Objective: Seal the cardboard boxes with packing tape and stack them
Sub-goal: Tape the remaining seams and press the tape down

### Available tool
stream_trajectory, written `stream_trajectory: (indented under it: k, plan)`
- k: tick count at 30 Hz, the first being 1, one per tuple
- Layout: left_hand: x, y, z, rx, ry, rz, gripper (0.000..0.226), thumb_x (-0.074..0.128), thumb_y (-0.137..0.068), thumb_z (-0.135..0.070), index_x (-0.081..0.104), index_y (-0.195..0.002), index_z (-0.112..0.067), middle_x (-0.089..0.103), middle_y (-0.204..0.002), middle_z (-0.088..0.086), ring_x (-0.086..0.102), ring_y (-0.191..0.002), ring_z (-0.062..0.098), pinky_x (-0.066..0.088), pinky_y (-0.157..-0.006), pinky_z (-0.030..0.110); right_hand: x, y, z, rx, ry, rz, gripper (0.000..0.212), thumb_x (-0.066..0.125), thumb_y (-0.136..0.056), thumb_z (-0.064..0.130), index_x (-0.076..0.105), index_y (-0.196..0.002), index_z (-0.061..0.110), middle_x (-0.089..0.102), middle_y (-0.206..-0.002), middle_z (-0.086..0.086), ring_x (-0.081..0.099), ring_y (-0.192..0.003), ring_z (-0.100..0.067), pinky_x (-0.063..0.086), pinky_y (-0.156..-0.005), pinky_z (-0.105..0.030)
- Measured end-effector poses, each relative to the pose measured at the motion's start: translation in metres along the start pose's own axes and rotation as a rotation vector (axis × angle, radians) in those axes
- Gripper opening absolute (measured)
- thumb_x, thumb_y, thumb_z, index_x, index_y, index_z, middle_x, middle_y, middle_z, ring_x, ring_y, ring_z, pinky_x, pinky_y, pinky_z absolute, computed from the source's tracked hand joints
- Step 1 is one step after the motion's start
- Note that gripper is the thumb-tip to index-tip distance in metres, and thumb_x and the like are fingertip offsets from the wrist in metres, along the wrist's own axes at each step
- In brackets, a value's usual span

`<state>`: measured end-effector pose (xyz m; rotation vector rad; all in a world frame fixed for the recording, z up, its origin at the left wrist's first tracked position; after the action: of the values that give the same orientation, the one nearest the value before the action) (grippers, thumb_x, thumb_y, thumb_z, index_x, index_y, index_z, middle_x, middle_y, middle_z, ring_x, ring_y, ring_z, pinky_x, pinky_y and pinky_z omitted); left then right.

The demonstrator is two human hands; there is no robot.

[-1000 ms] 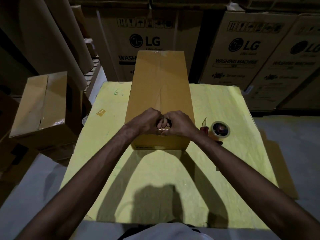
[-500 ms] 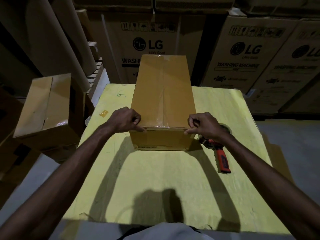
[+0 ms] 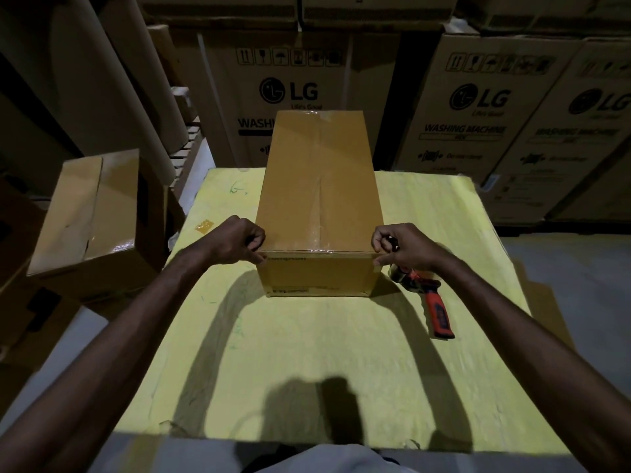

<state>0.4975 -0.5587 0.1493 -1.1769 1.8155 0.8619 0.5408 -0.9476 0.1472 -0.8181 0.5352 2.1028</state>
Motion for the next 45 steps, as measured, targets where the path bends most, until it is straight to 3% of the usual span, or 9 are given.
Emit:
stream_trajectory:
  k: [8,14,17,19,21,26,31,35,45]
  plan:
    - [0.005,0.012,-0.013,0.011,-0.031,-0.159,0.057,0.098,-0.063,-0.04,0.045,-0.068,-0.019,0.054,-0.06,-0.004,0.044,-0.055,0.014,0.033,-0.053,0.033,0.002,0.002,0.007,0.015,0.143,-0.078,0.042,0.092,-0.068,0.044,0.057,-0.083,0.027,0.058,-0.071,0.003,0.047,-0.061,-0.009,0.039,-0.059,-0.033]
    - [0.014,0.01,-0.038,-0.265,0.388,-0.675,0.051,0.082,-0.081,-0.058,0.059,-0.1,-0.017,0.069,-0.096,0.003,0.067,-0.087,0.02,0.053,-0.069,0.036,0.018,-0.012,0.022,0.358,-0.193,-0.777,0.07,0.076,-0.078,0.068,0.054,-0.132,0.028,0.064,-0.12,0.002,0.062,-0.105,-0.019,0.056,-0.082,-0.039]
    - [0.014,-0.016,-0.033,-0.551,0.597,-0.565,0.087,0.082,-0.079,-0.06,0.044,-0.144,-0.017,0.054,-0.143,0.009,0.055,-0.127,0.028,0.049,-0.096,0.039,0.027,-0.041,0.02,0.609,-0.511,-0.526,0.102,0.083,-0.074,0.063,0.03,-0.152,0.024,0.051,-0.147,-0.01,0.055,-0.126,-0.032,0.052,-0.101,-0.048]
    - [0.014,-0.028,-0.034,-0.592,0.935,-0.411,0.099,0.084,-0.079,-0.057,0.034,-0.152,-0.013,0.052,-0.148,0.008,0.056,-0.127,0.025,0.05,-0.098,0.04,0.027,-0.053,0.019,0.677,-0.676,-0.396,0.109,0.09,-0.069,0.056,0.032,-0.152,0.016,0.055,-0.143,-0.013,0.059,-0.12,-0.033,0.054,-0.096,-0.046]
    - [0.019,-0.036,-0.03,-0.522,1.185,-0.3,0.098,0.09,-0.071,-0.057,0.047,-0.146,-0.01,0.062,-0.141,0.008,0.066,-0.117,0.021,0.056,-0.094,0.037,0.025,-0.059,0.017,0.66,-0.729,-0.342,0.099,0.092,-0.067,0.051,0.043,-0.145,0.012,0.063,-0.132,-0.01,0.064,-0.111,-0.03,0.056,-0.094,-0.045]
    - [0.034,-0.043,-0.02,-0.502,1.134,-0.32,0.082,0.091,-0.069,-0.054,0.058,-0.138,-0.024,0.073,-0.12,0.0,0.072,-0.107,0.021,0.061,-0.084,0.035,0.033,-0.058,0.014,0.532,-0.788,-0.313,0.064,0.087,-0.078,0.044,0.055,-0.128,0.02,0.07,-0.123,-0.005,0.069,-0.104,-0.022,0.057,-0.095,-0.041]
    - [0.044,-0.045,-0.011,-0.502,1.17,-0.361,0.076,0.091,-0.073,-0.052,0.06,-0.138,-0.028,0.074,-0.118,-0.004,0.073,-0.104,0.018,0.062,-0.085,0.036,0.038,-0.056,0.009,0.568,-0.858,-0.322,0.098,0.088,-0.067,0.061,0.049,-0.147,0.021,0.071,-0.125,-0.005,0.071,-0.109,-0.025,0.058,-0.096,-0.044]
    - [0.051,-0.043,-0.008,-0.487,1.248,-0.372,0.068,0.091,-0.077,-0.042,0.061,-0.136,-0.026,0.076,-0.116,-0.002,0.076,-0.101,0.018,0.063,-0.082,0.036,0.041,-0.046,0.012,0.658,-1.109,-0.289,0.051,0.076,-0.087,0.052,0.065,-0.125,0.02,0.078,-0.109,-0.008,0.075,-0.096,-0.027,0.059,-0.095,-0.044]
    - [0.054,-0.029,-0.011,-0.587,1.772,-0.134,0.051,0.075,-0.088,-0.032,0.067,-0.134,-0.011,0.072,-0.125,0.015,0.073,-0.099,0.032,0.061,-0.086,0.044,0.055,-0.037,0.013,0.632,-1.293,-0.41,0.071,0.086,-0.072,0.055,0.066,-0.134,0.029,0.073,-0.125,-0.009,0.068,-0.119,-0.033,0.046,-0.111,-0.054]
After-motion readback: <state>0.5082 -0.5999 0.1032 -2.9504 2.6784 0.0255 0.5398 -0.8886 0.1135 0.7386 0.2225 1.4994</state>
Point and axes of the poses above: each hand's wrist, its own y-axis away from the middle knuckle, its own x-axis out of the palm, z = x × y, the point moved 2 cm from there along -y, towards the middle knuckle
